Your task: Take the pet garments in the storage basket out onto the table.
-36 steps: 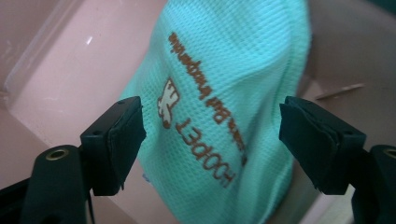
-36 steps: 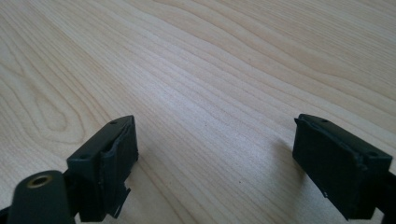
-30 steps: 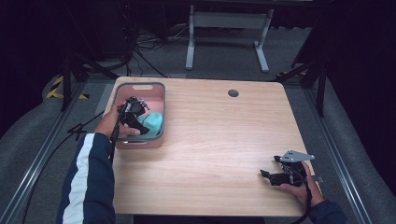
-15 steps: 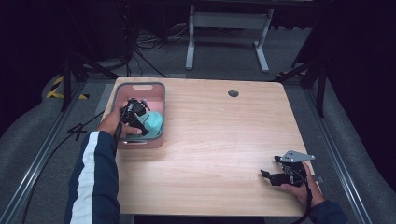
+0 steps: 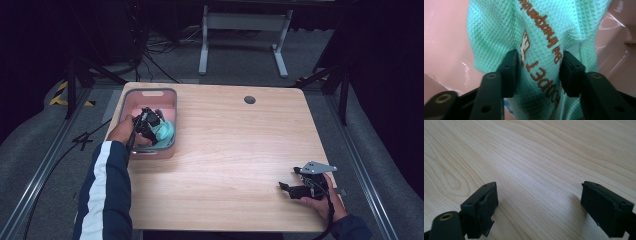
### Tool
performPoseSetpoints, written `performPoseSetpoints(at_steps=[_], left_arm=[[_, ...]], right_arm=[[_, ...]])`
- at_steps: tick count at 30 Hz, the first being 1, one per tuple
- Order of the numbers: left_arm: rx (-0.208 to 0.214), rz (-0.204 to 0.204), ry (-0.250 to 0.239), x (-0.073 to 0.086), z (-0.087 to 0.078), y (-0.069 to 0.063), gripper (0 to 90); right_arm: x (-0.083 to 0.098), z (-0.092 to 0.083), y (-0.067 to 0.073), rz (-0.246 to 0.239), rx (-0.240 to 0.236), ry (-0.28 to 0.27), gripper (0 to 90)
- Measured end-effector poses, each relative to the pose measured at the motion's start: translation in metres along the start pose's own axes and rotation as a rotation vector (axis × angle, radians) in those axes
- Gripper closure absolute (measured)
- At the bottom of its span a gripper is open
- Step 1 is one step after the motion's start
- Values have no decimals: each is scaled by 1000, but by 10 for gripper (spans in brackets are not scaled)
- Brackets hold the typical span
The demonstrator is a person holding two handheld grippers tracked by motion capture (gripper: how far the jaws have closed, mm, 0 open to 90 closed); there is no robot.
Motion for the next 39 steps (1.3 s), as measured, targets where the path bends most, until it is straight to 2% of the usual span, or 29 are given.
performPoseSetpoints(at_steps=[6,8,10,12,14,18,20,22,24,25,26,27,28,30,33,39], left_arm=[[5,-28,-45,2,-3,3,654],[-23,-32,-82,2,-8,5,699],[-30,-29,-109,2,-14,5,733],[-24,-30,-125,2,-17,4,739],[-44,-22,-142,2,-22,5,745],[-62,-37,-194,5,-32,6,750],[-86,-54,-239,7,-41,7,753],[-86,-68,-292,8,-49,6,756],[-109,-77,-325,11,-57,7,756],[-110,-84,-347,11,-60,7,756],[-110,-84,-347,11,-60,7,757],[-108,-102,-399,14,-67,7,756],[-108,-102,-399,14,-67,7,757],[-113,-125,-441,19,-76,7,757],[-130,-133,-496,25,-83,6,758],[-118,-154,-594,37,-93,5,760]], right_arm=[[0,0,0,0,0,0,148],[0,0,0,-2,-1,0,148],[0,0,0,-2,-1,0,148],[0,0,0,-2,-1,0,149],[0,0,0,-2,-1,0,148],[0,0,0,-2,-1,0,148],[0,0,0,-2,-1,0,148],[0,0,0,-2,-1,0,149],[0,0,0,-2,-1,0,149],[0,0,0,-2,-1,0,148],[0,0,0,-2,-1,0,148],[0,0,0,-2,-1,0,149],[0,0,0,-2,-1,0,149],[0,0,0,-2,-1,0,148],[0,0,0,-2,-1,0,149],[0,0,0,-2,-1,0,148]])
Point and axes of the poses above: each handheld gripper's, and its own axes: z roughly forward along the jaws, x roughly out of its underside, y roughly to its left, the point moved 8 cm from there along z, roughly forward along the jaws
